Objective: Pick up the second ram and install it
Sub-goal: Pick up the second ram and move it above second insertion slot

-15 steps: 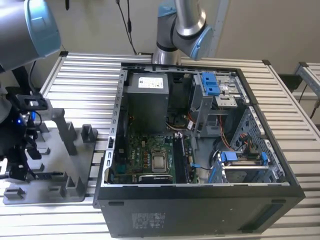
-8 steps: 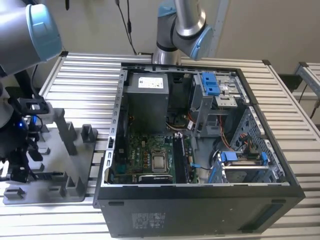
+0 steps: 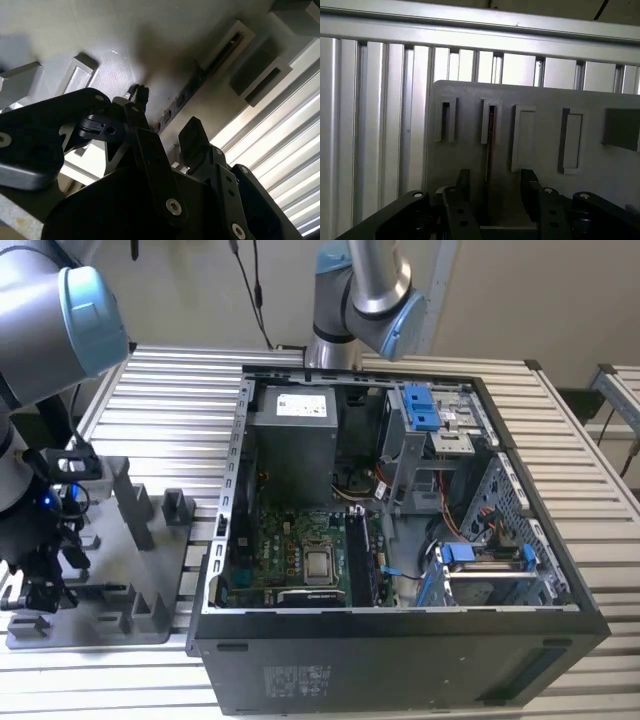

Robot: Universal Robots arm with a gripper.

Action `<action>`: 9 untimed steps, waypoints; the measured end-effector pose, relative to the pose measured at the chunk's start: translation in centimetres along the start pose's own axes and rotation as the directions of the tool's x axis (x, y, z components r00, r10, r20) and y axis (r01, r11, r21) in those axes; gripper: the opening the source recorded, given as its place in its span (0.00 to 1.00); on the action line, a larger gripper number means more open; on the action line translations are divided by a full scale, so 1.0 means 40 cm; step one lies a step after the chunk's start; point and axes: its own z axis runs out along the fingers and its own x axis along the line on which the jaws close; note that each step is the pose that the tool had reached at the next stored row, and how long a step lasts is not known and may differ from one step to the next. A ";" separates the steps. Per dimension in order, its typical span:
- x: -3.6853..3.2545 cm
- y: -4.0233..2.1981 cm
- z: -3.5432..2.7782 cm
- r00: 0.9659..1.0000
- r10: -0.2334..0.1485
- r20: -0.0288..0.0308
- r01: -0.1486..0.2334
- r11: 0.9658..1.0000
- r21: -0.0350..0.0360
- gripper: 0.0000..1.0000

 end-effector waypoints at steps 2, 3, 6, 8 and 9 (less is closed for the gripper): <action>0.000 0.000 0.004 1.000 0.006 0.000 -0.006 1.000 0.000 0.54; 0.000 0.000 0.004 1.000 0.006 0.000 -0.006 1.000 0.000 0.54; 0.000 0.000 0.004 1.000 0.006 0.000 -0.006 1.000 0.000 0.54; 0.000 0.000 0.004 1.000 0.006 0.000 -0.006 1.000 0.000 0.54; 0.000 0.000 0.004 1.000 0.006 0.000 -0.006 1.000 0.000 0.51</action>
